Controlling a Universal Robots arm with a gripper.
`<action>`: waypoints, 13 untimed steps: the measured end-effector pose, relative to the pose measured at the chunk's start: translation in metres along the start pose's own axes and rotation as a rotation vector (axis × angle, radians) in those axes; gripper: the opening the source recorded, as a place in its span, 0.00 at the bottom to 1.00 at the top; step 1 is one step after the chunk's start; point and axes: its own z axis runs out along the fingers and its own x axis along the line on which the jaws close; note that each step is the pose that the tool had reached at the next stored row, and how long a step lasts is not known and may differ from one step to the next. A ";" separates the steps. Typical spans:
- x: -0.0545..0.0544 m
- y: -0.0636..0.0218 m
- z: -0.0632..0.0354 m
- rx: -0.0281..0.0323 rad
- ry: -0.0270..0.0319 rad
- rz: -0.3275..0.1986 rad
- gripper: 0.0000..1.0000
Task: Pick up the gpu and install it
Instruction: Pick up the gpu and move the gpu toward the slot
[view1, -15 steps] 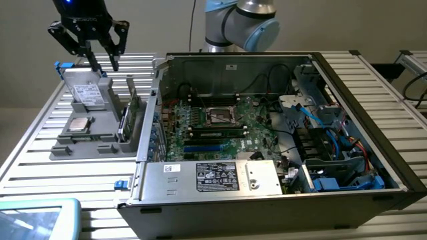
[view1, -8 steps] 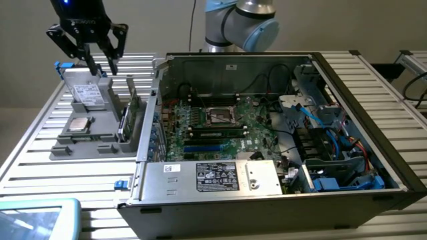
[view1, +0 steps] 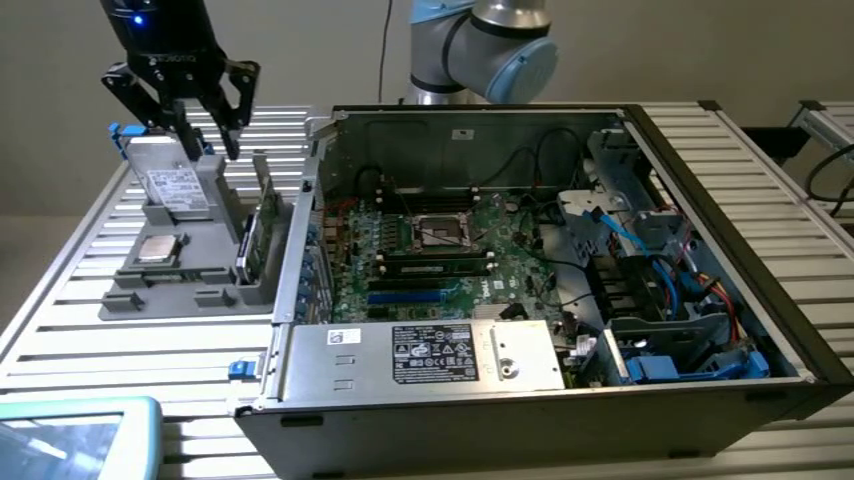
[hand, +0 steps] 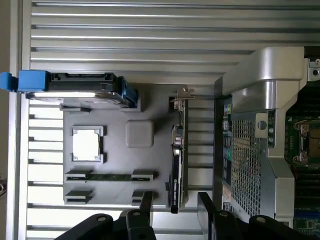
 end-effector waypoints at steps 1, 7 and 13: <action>0.000 -0.0001 0.0019 -0.0001 -0.0001 0.003 0.48; 0.003 -0.0006 0.0089 -0.0069 -0.0012 0.006 0.48; 0.004 -0.0051 0.0149 -0.0345 -0.0018 0.007 0.48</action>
